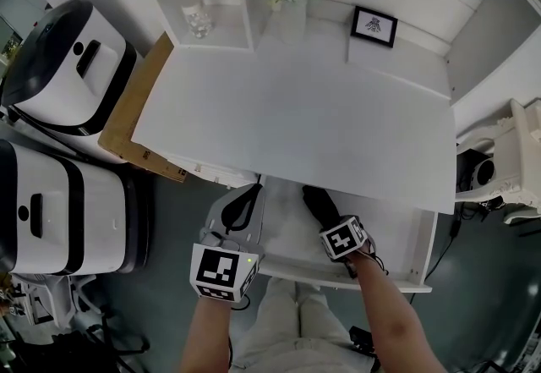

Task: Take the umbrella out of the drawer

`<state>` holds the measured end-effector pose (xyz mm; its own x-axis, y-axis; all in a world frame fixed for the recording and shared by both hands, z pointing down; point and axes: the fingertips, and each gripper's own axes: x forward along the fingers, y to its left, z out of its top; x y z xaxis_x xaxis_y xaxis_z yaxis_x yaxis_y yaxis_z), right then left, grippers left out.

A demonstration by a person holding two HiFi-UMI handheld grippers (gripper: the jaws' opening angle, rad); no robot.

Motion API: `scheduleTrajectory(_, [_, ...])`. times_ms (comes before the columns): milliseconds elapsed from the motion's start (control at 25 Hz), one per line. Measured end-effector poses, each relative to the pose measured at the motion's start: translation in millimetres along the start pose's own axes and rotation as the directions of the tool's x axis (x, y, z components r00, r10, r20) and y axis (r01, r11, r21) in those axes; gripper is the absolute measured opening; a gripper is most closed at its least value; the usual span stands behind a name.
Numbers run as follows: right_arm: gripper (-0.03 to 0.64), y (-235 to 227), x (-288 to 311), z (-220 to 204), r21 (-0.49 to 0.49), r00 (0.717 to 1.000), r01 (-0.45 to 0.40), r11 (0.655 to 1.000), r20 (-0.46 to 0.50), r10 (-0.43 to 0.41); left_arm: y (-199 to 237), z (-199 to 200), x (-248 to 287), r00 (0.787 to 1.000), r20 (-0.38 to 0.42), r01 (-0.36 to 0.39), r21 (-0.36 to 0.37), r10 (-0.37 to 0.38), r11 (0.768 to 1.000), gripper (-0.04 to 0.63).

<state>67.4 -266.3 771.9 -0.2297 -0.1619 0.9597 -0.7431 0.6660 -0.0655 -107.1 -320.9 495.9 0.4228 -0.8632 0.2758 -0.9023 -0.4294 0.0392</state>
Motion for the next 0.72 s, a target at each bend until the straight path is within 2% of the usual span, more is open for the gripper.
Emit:
scheduleTrajectory(360, [0.258,11,-27,-4,-0.169,1.000,-0.026,0.985,0.003,0.027,-7,15,-7,1.000,0.024,-0.016,-0.004,0.016,1.000,0.009])
scheduleTrajectory(720, [0.258,11,-56,1,-0.215,0.999,-0.038,0.976,0.029,0.045,-17,40,-14,0.998,0.064,-0.022,0.021,0.020,1.000,0.009])
